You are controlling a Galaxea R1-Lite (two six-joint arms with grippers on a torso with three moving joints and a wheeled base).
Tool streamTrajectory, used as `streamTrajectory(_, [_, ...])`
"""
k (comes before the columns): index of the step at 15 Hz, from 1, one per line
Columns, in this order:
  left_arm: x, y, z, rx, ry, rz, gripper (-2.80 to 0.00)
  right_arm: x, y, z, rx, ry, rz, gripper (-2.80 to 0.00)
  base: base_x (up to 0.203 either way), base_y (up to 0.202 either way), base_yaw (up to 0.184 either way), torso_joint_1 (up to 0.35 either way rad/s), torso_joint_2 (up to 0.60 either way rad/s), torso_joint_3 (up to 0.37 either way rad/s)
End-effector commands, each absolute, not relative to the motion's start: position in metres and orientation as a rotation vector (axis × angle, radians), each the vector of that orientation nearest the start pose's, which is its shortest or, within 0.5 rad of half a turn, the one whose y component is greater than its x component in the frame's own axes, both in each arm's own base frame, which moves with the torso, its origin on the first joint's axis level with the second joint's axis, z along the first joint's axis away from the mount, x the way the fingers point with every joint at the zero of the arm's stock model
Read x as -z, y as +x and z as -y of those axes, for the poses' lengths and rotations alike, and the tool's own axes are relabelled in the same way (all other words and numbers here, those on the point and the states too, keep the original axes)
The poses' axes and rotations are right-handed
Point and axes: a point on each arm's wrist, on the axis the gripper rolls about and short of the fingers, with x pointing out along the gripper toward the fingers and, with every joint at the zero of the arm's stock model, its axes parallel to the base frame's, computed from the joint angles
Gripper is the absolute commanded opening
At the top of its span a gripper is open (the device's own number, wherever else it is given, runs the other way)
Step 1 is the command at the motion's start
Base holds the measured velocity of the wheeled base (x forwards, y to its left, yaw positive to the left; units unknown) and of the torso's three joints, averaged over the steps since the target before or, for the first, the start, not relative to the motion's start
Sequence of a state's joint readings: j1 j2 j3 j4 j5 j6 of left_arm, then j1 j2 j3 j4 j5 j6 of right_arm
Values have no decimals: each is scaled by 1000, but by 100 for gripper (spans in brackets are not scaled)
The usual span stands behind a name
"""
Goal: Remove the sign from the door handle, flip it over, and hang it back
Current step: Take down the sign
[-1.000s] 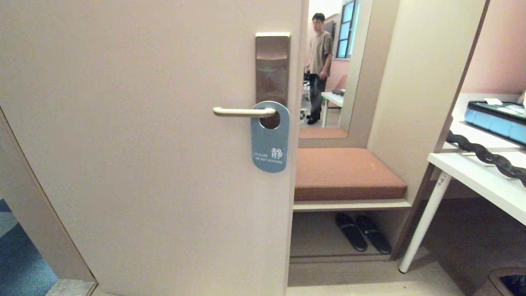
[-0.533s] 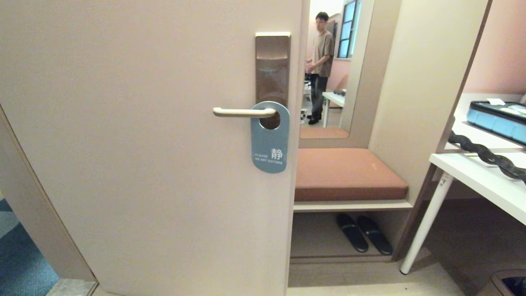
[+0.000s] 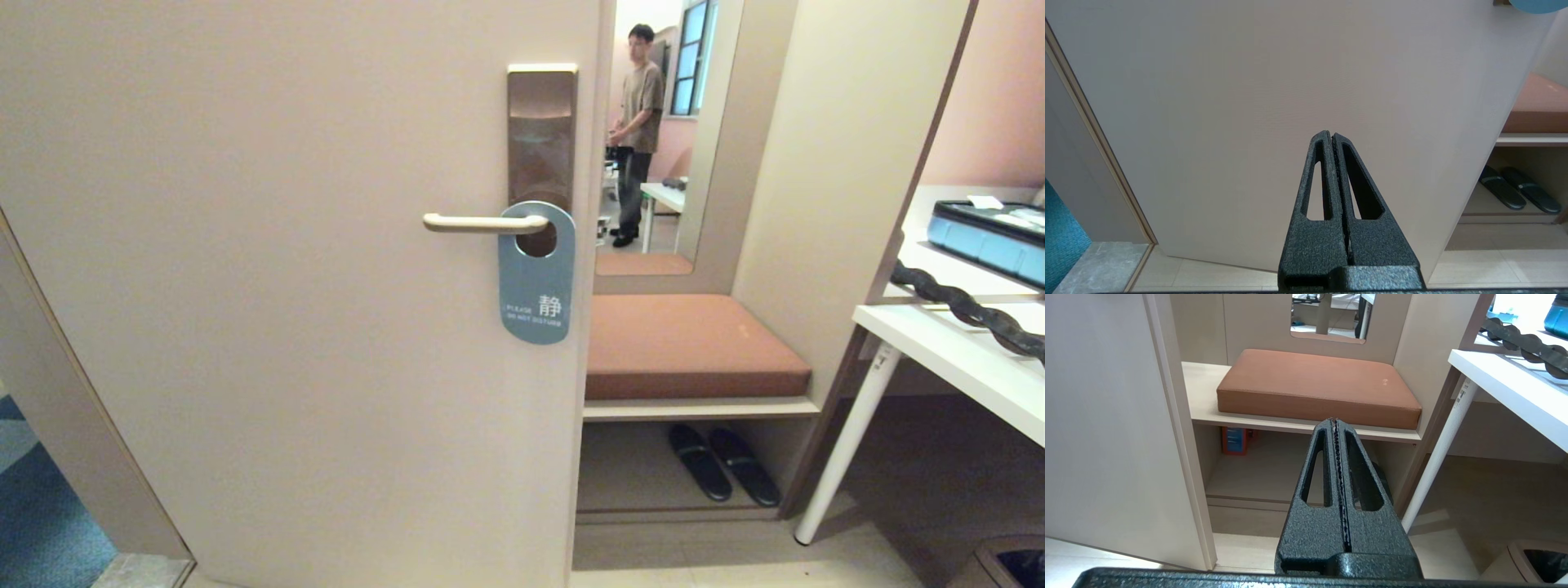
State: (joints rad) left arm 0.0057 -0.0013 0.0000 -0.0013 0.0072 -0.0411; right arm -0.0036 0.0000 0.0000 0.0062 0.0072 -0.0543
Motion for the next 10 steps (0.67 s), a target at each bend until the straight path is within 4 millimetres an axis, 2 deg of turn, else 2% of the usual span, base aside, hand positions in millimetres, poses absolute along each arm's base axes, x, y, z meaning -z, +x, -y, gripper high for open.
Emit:
streamTrajectory(1, [-76, -23, 0, -14, -41, 2, -280, -75, -23, 0, -3, -51, -6, -280, 0, 0, 0, 0, 0, 0])
streamTrajectory(10, [-76, -23, 0, -14, -41, 2, -280, -75, -23, 0, -5, -55, -6, -280, 0, 0, 0, 0, 0, 0])
